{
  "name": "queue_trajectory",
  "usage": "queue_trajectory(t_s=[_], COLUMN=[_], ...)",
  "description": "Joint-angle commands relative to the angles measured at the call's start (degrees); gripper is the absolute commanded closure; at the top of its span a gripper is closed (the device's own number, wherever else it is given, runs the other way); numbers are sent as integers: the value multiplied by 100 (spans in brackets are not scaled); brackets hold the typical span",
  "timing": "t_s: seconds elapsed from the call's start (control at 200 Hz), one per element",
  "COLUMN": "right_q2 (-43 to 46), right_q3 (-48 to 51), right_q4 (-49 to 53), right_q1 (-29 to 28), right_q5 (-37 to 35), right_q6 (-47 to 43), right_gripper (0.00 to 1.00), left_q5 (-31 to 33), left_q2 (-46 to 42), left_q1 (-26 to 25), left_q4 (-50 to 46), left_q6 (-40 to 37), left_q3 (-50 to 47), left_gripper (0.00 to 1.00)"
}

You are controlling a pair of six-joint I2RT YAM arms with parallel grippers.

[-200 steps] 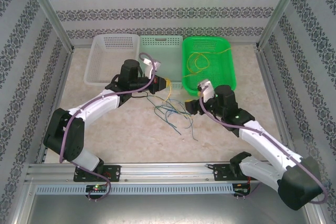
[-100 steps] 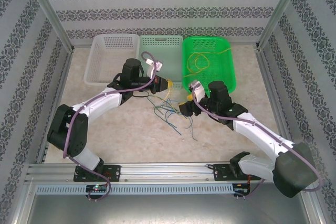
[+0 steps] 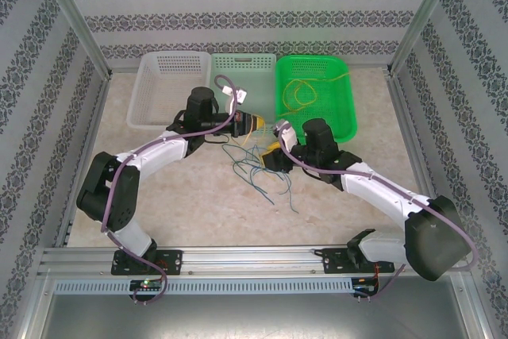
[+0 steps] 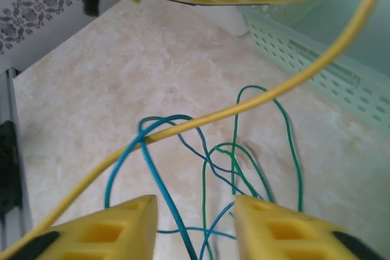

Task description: Untangle the cables

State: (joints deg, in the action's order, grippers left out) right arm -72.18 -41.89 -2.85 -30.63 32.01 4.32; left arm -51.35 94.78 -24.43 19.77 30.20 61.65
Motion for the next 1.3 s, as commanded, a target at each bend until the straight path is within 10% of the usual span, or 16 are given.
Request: queue_trajectory(t_s=[0.0,0.185,0.614,0.919,1.294], right_q2=[11,-63,202,501,253], right_q3=[25,171,513,734,628], right_q4=[-2,419,637,764,955], right_q1=[-74,-100,12,112,13], right_q5=[64,-227,-549,-613,-848], right_q6=[105,185,188,177,189], right_gripper=[83,100,100,100,92], left_q5=[84,280,817,2369,2446], left_q2=[-4,-61,-525,-1200,-1480], left_q1=[178,330,615,822,867], left_q4=[645,790,441,-1366,-1177], left_q6=[287,448,253,-894,-822], left_q3=[144,342,314,612,379], left_gripper=[100,100,100,100,100])
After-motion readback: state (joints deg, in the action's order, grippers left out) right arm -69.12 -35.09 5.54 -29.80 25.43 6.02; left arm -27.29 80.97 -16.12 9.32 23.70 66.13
